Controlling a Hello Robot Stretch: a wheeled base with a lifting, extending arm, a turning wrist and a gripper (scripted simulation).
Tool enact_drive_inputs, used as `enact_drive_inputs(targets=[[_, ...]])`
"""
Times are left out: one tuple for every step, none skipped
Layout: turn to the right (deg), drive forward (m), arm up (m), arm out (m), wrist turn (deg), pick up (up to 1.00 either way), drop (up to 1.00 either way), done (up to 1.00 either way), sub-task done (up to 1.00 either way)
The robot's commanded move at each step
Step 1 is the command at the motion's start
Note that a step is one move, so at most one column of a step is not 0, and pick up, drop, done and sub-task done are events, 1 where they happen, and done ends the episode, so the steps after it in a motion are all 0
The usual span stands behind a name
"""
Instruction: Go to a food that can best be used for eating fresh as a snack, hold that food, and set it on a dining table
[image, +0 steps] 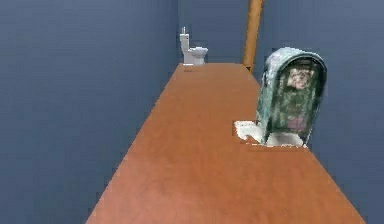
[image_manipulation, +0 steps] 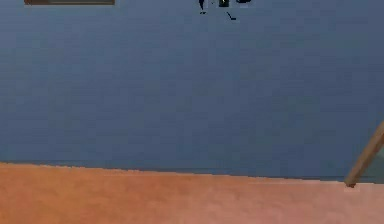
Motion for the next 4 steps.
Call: enact_drive_inputs(targets=[[0.0, 1.00, 0.00, 0.00, 0.0, 0.00, 0.00, 0.00, 0.00], [3.0, 0.00, 0.00, 0.00, 0.0, 0.00, 0.00, 0.00, 0.00], [0.0, 0.85, 0.00, 0.00, 0.0, 0.00, 0.00, 0.00, 0.00], [0.0, 1.00, 0.00, 0.00, 0.0, 0.00, 0.00, 0.00, 0.00]])
